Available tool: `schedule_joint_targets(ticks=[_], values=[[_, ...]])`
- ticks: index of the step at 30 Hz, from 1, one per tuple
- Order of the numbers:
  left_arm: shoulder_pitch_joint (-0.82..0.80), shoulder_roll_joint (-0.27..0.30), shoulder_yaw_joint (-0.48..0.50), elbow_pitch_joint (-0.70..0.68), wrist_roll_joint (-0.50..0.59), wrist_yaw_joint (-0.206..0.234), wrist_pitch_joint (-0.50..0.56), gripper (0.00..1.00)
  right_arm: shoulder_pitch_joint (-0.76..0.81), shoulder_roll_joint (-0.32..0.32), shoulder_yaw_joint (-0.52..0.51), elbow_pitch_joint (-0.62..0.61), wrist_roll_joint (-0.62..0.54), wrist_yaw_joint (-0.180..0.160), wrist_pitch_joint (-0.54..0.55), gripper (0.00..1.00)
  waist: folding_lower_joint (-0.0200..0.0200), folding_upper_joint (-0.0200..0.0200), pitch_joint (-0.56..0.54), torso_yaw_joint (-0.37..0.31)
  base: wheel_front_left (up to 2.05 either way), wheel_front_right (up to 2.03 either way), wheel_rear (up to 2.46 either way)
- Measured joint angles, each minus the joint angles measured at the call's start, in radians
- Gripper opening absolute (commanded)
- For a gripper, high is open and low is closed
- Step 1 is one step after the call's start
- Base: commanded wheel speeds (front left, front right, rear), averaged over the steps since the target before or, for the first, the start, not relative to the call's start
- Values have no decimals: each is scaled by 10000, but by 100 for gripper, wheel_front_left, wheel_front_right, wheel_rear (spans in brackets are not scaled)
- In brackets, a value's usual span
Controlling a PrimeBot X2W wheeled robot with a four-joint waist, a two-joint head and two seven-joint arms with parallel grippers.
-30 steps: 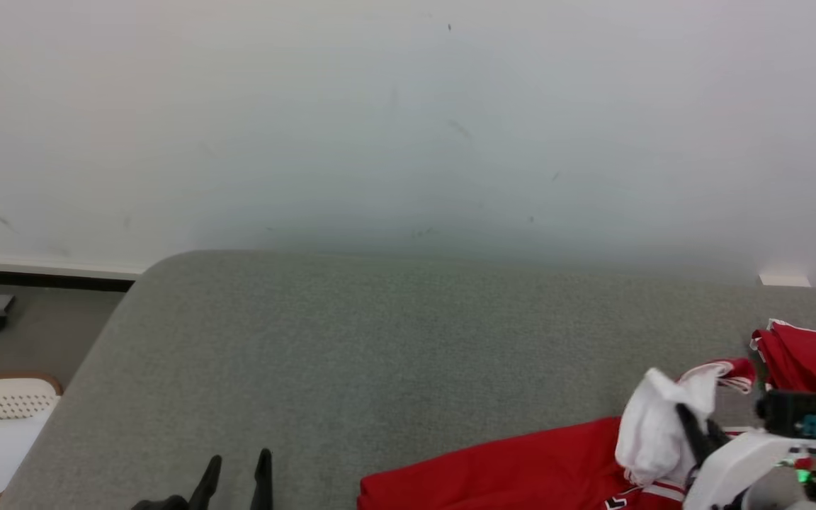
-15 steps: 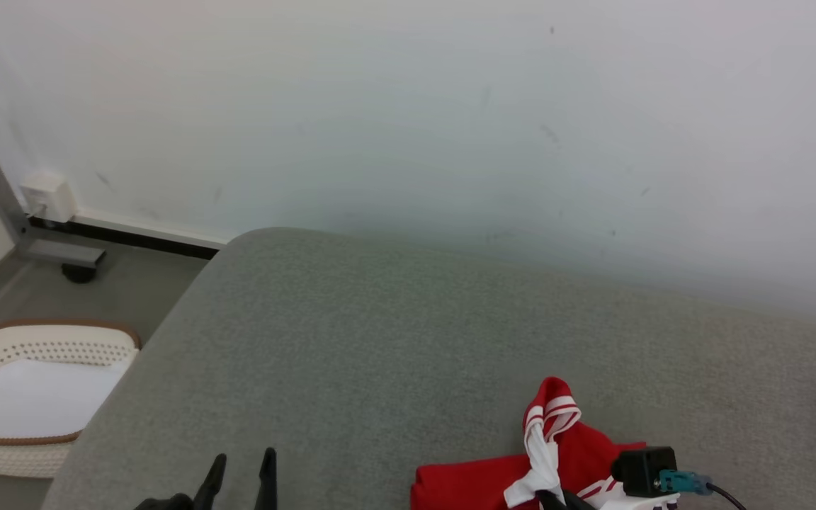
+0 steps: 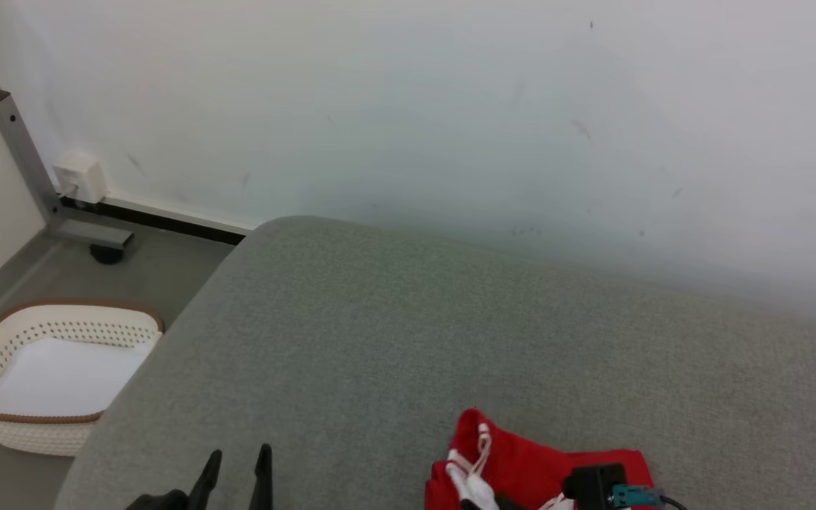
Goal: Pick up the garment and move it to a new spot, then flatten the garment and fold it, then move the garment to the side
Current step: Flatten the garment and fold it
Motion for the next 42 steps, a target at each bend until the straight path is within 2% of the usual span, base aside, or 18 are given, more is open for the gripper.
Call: schedule_joint_targets(ticks=[3, 6, 10, 13, 16, 20, 24, 29, 33, 37, 42], values=[[-15, 0, 33, 27, 0, 0, 0, 100, -202, 6, 646, -219, 890, 0, -330, 100, 0, 0, 17, -121, 0, 0, 0], [-15, -10, 67, 38, 2, 4, 0, 100, -417, 13, 1145, -1087, 1939, 0, -938, 100, 0, 0, 20, -364, 0, 0, 0], [4, -36, 104, -12, 8, 4, 0, 100, -585, -50, 863, -2192, 2474, 0, -1693, 100, 0, 0, -16, -645, 0, 0, 0], [58, -42, 157, -59, 38, 6, 0, 100, -609, -644, 257, -2855, 2389, 0, -2232, 100, 0, 0, -64, -872, 0, 0, 0], [105, -71, 221, -157, 73, 19, 0, 100, -505, -1484, -545, -3195, 1802, 0, -2627, 100, 0, 0, -131, -1100, 0, 0, 0], [234, -88, 376, -364, 174, 44, 0, 100, -74, -2249, -1770, -3390, 895, 0, -3041, 100, 0, 0, -224, -1448, 0, 0, 0], [331, -127, 583, -623, 253, 2, -2, 100, 530, -2665, -2949, -3344, -449, 0, -3375, 100, 0, 0, -304, -1822, 0, 0, 0], [402, -236, 890, -1089, 479, -6, -6, 100, 1392, -2516, -4061, -3277, -2109, 0, -3735, 100, 0, 0, -352, -2279, 0, 0, 0], [481, -336, 1172, -1356, 629, -102, -6, 100, 1985, -2079, -4600, -3152, -3191, 0, -3933, 100, -1, 0, -330, -2571, 0, 0, 0], [632, -414, 1413, -1446, 869, -192, -6, 100, 2247, -1695, -4638, -3007, -3570, 0, -3975, 100, 0, 1, -262, -2788, 0, 0, 0], [678, -523, 1565, -1521, 1005, -280, -6, 100, 2243, -1613, -4487, -2794, -3754, 0, -3990, 100, 0, 0, -174, -2877, 0, 0, 0]])
